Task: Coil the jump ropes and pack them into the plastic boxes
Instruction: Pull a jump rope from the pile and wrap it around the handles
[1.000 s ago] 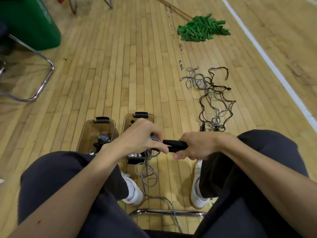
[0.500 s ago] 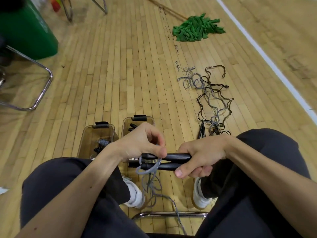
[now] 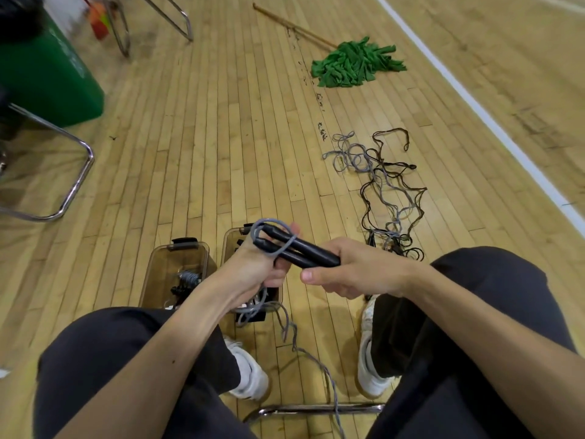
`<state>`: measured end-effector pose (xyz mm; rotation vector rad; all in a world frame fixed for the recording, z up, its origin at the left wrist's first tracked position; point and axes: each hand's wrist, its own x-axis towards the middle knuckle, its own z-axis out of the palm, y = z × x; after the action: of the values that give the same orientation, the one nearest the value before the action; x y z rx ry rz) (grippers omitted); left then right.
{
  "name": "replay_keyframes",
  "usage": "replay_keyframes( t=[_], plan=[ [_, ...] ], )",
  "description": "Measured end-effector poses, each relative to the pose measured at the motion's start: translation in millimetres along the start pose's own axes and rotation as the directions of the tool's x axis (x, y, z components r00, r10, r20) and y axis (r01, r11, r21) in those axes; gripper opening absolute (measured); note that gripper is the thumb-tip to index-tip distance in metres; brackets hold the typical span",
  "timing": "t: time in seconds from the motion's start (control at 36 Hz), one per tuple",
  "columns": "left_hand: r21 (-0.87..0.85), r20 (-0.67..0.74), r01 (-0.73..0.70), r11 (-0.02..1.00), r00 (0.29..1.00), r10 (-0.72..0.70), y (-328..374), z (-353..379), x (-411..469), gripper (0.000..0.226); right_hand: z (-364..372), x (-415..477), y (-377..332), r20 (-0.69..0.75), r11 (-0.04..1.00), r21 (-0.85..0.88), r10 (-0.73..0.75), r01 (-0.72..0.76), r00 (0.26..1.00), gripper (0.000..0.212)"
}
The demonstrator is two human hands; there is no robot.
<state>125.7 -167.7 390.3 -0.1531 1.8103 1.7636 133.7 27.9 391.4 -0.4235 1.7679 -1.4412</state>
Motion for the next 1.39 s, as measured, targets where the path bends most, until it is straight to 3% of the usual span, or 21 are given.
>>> replay_keyframes(
  t=[0.06, 0.17, 0.25, 0.39, 0.53, 0.78, 0.83, 0.89, 1.0, 1.08, 1.17, 1.22, 1.28, 1.39],
  plan=[
    [0.039, -0.01, -0.003, 0.999, 1.0, 0.004, -1.7, 0.2, 1.4, 0.029, -0.2, 0.1, 2.2, -0.054, 0.999, -0.042, 0.009, -0.011, 0.998, 0.019],
    [0.115, -0.033, 0.006, 0.993, 0.999, -0.003, -6.2, -1.9, 3.3, 0.029, 3.0, -0.5, 6.4, -0.154, 0.995, -0.097, -0.029, 0.014, 0.988, 0.053],
    [0.187, -0.044, 0.037, 0.982, 0.999, -0.029, -9.9, -2.9, 5.8, 0.031, 5.5, -0.5, 7.8, -0.162, 0.993, -0.107, -0.066, 0.049, 0.985, 0.061],
    [0.205, -0.028, 0.016, 0.979, 1.0, -0.01, -18.7, -0.5, 8.7, 0.027, 6.1, 2.8, 9.3, -0.217, 0.997, -0.041, -0.074, 0.067, 0.973, 0.041],
    [0.262, 0.039, 0.008, 0.965, 0.999, -0.019, -24.7, 3.1, 9.2, 0.039, -4.8, 4.1, 6.9, -0.311, 0.993, 0.099, -0.034, 0.068, 0.95, 0.009],
    [0.53, 0.127, -0.113, 0.84, 0.99, 0.053, -20.5, -9.9, 4.1, 0.026, -19.6, 6.0, 18.2, -0.385, 0.993, 0.106, 0.097, -0.061, 0.918, 0.012],
    [0.673, 0.131, -0.183, 0.717, 0.983, 0.128, -21.4, -13.1, 3.4, 0.019, -20.1, 6.7, 22.6, -0.379, 0.99, 0.089, 0.133, -0.107, 0.916, 0.015],
    [0.826, 0.126, -0.23, 0.514, 0.965, 0.231, -22.4, -15.6, 2.9, 0.014, -19.0, 7.7, 26.9, -0.367, 0.986, 0.073, 0.168, -0.151, 0.915, 0.015],
    [0.923, 0.212, -0.327, 0.203, 0.872, 0.442, -19.3, -19.5, 1.7, 0.017, -16.3, 8.2, 32.2, -0.307, 0.974, 0.019, 0.22, -0.226, 0.926, 0.017],
    [0.898, 0.339, -0.438, 0.053, 0.762, 0.552, -16.2, -23.6, 4.7, 0.023, -13.5, 10.0, 35.1, -0.261, 0.958, -0.087, 0.243, -0.274, 0.934, 0.023],
    [0.864, 0.416, -0.504, -0.019, 0.691, 0.592, -13.0, -24.1, 6.5, 0.027, -9.8, 11.8, 36.7, -0.15, 0.945, -0.154, 0.265, -0.288, 0.952, 0.026],
    [0.854, 0.421, -0.52, 0.0, 0.691, 0.587, -12.4, -23.5, 7.6, 0.034, -7.5, 11.2, 36.0, -0.063, 0.939, -0.184, 0.283, -0.289, 0.957, 0.022],
    [0.851, 0.386, -0.519, 0.08, 0.72, 0.577, -11.6, -23.4, 7.6, 0.037, -6.0, 10.0, 35.6, 0.01, 0.934, -0.223, 0.288, -0.278, 0.958, 0.019],
    [0.766, 0.297, -0.507, 0.396, 0.825, 0.481, -7.7, -23.8, 8.8, 0.02, -1.5, 6.7, 33.2, 0.17, 0.952, -0.217, 0.256, -0.217, 0.952, 0.03]
  ],
)
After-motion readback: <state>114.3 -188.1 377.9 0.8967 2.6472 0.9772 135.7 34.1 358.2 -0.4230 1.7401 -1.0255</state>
